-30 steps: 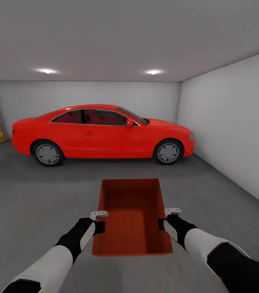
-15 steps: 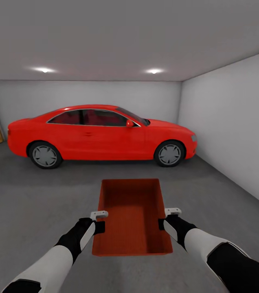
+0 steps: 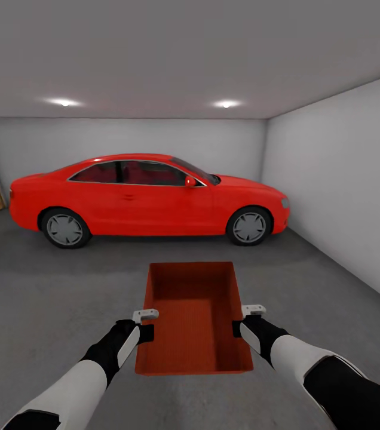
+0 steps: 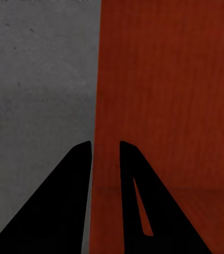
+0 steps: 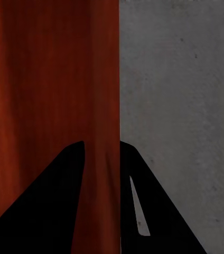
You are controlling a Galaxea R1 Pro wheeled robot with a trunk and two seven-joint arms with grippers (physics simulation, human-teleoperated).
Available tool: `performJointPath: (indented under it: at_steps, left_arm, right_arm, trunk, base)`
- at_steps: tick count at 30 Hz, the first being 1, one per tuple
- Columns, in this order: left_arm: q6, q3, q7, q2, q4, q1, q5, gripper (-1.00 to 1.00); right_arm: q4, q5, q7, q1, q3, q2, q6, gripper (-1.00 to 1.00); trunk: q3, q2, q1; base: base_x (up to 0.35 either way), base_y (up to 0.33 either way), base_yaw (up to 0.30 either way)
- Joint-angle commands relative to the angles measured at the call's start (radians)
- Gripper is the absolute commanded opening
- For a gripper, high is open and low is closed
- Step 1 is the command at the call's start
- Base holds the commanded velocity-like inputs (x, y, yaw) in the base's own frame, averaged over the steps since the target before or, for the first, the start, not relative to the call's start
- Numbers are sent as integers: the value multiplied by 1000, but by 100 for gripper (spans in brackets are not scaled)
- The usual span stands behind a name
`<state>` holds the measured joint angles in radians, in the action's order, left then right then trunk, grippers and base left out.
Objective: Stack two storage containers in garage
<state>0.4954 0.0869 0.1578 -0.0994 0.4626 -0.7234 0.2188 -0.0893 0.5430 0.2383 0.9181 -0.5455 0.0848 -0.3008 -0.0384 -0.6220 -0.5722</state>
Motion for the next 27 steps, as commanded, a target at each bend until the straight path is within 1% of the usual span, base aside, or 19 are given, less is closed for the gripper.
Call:
performJointPath:
  at_steps: [1,14,18,27]
  left_arm:
    - [8,-1,14,1,1,-1,-13,-100]
    - [8,-1,14,1,1,-1,-13,-100]
    - [9,-1,14,1,-1,-1,-13,-100]
    - [10,-1,14,1,-2,-1,-13,-100]
  right_arm:
    - [-4,-6,9,1,-10,0,-6,-100]
    - [-4,-6,9,1,-10,0,-6,-100]
    - [-4,-6,9,1,-10,0,-6,-100]
    - [-4,-6,9,1,-10,0,-6,-100]
  trunk:
    - [-2,-2,0]
    - [-2,-2,0]
    - [-2,-2,0]
    - [-2,-2,0]
  base:
    - [0,0,0]
    - [18,0,0]
    - [242,50,0]
    - [311,100,0]
